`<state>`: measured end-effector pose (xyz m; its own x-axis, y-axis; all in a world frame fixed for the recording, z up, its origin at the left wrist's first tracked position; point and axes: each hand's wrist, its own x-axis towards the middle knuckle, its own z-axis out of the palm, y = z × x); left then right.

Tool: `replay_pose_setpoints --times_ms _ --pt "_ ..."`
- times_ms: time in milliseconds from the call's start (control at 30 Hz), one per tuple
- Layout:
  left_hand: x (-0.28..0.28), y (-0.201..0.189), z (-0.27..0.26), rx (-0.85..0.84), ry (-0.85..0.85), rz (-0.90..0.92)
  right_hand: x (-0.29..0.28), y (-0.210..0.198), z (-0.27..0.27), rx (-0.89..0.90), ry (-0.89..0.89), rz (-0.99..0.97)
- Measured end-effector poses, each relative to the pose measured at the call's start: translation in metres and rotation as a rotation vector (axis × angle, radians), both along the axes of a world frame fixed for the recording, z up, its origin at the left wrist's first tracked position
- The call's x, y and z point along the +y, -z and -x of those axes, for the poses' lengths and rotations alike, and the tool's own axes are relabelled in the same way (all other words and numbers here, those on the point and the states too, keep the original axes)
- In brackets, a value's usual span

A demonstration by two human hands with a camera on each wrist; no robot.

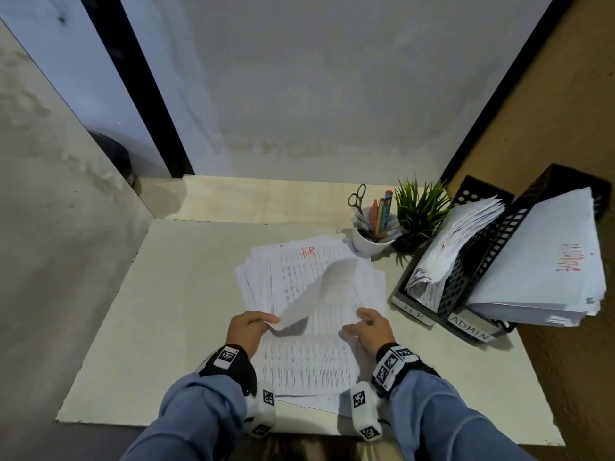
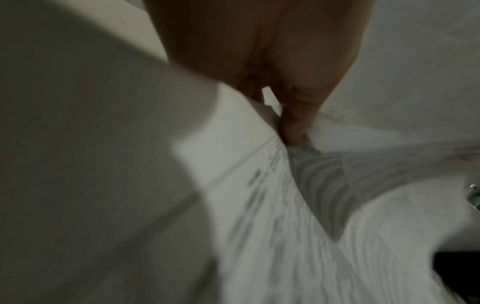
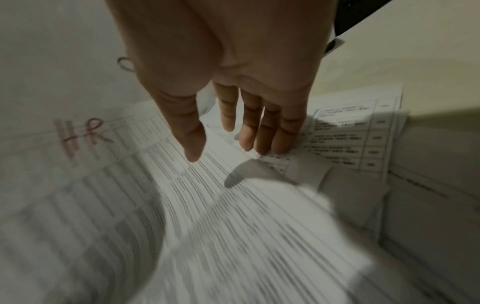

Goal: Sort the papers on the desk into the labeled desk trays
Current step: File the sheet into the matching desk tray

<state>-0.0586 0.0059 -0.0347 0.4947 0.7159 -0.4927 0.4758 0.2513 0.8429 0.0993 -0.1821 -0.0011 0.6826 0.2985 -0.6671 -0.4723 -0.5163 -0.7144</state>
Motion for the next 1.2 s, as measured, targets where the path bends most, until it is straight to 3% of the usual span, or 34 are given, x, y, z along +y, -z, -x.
replay_pose_setpoints --times_ms 167,267,367,467,633,700,833,933,1067,1200 --pt "0.001 0.008 -0.005 0.022 0.056 0.12 -0.004 -0.003 -0.022 0.07 0.147 -0.168" --pt "0.004 0.005 -0.014 0.016 0.043 0.144 -0.01 -0.019 -0.026 0.019 0.132 -0.138" --pt "0.008 0.008 -0.027 0.015 -0.038 0.143 -0.006 -0.009 -0.029 -0.006 0.088 -0.051" --pt "0.014 0.011 -0.036 0.061 -0.115 0.167 -0.007 0.001 -0.031 0.047 0.17 -0.065" --pt "0.011 0.004 -0.049 0.089 -0.006 0.262 -0.013 0.007 -0.027 0.009 0.3 -0.21" --pt "0.006 -0.001 -0.052 0.098 0.049 0.185 -0.011 0.01 -0.023 0.025 0.311 -0.262" --pt "-0.002 -0.008 -0.051 0.049 0.102 -0.076 -0.016 0.005 -0.026 0.02 0.223 -0.189" --pt "0.001 0.001 -0.041 0.001 0.048 -0.041 -0.018 0.003 -0.033 0.017 0.128 -0.023" --pt "0.007 0.01 -0.028 -0.032 0.044 -0.019 -0.015 -0.001 -0.036 0.008 0.281 -0.05" --pt "0.008 0.011 -0.02 -0.03 0.078 0.005 -0.011 -0.006 -0.041 -0.099 0.153 -0.024"
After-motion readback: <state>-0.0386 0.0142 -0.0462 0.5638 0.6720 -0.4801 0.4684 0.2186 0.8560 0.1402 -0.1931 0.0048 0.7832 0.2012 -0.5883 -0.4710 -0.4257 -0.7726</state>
